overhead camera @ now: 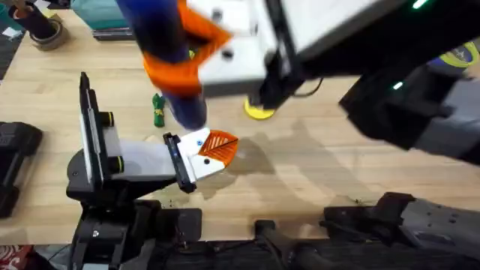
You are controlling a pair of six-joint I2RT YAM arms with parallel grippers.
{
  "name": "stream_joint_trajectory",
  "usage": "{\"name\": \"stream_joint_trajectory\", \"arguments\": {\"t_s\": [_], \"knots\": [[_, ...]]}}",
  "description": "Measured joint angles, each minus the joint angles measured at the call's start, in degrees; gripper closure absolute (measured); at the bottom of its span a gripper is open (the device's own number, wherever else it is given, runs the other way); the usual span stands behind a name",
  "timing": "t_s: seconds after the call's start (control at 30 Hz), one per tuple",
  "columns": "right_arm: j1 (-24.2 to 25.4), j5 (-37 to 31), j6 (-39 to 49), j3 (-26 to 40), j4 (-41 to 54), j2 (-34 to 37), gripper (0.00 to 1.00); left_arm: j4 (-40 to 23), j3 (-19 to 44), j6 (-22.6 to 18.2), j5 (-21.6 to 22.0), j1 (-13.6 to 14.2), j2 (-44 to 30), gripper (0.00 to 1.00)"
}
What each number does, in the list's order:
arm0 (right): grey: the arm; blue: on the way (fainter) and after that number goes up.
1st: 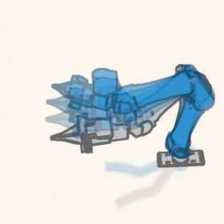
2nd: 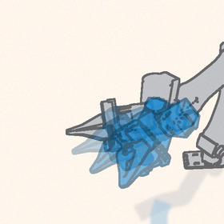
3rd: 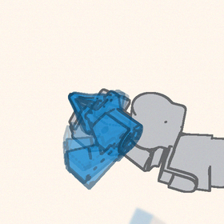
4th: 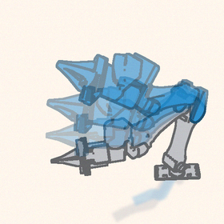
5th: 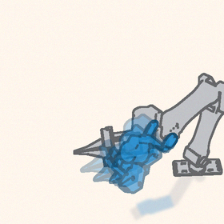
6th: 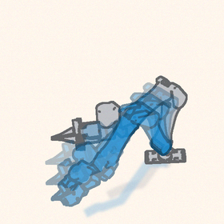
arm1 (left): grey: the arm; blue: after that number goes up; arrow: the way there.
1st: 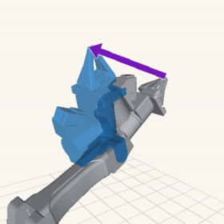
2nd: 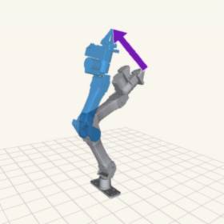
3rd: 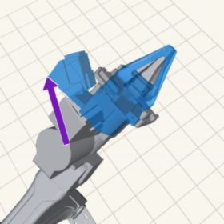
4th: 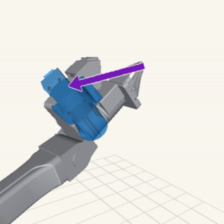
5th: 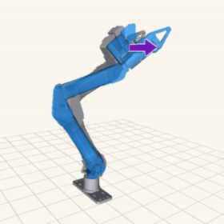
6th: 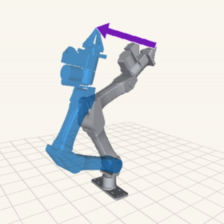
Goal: Pick up the gripper from the table and insert it into the empty holder that is missing its gripper. Then pick up a screw, insert it into the mounting hole, and use the screwdriver to tighten it. Finally, clean up the table by picking up the vegetable and placing it into the bucket.
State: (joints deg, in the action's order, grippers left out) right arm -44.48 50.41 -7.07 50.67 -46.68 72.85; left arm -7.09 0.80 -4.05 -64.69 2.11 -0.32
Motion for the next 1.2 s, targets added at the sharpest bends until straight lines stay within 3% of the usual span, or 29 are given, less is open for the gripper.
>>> {"name": "stream_joint_trajectory", "arguments": {"t_s": [0.13, 0.33, 0.43, 0.53, 0.63, 0.8, 1.07, 1.2], "knots": [[0.9, 0.3, 0.0, 5.9, 2.6, -0.8, 0.98, 0.0, 0.0, 0.0, 0.0, 0.0, 0.0, 0.985], [1.0, 0.9, 0.0, 8.4, 4.7, -1.6, 0.98, 0.0, 0.0, 0.0, 0.0, 0.0, 0.0, 0.985], [1.0, 0.9, 1.5, 10.1, 12.8, -1.6, 0.98, 0.0, 0.0, 0.0, 0.0, 0.0, 0.0, 0.985], [1.1, -0.8, 5.8, 13.4, 26.5, -1.6, 0.98, 0.0, 0.0, 0.0, 0.0, 0.0, 0.0, 0.985], [1.2, -5.5, 12.1, 18.3, 42.5, -1.3, 0.98, 0.0, 0.0, 0.0, 0.0, 0.0, 0.0, 0.985], [3.9, -14.5, 22.9, 26.4, 61.5, -1.2, 0.98, 0.0, 0.0, 0.0, 0.0, 0.0, 0.0, 0.985], [12.5, -30.3, 40.6, 28.9, 77.8, -1.2, 0.98, 0.0, 0.0, 0.0, 0.0, 0.0, 0.0, 0.985], [18.0, -34.9, 48.1, 28.9, 84.0, -1.2, 0.98, 0.0, 0.0, 0.0, 0.0, 0.0, 0.0, 0.985]]}}
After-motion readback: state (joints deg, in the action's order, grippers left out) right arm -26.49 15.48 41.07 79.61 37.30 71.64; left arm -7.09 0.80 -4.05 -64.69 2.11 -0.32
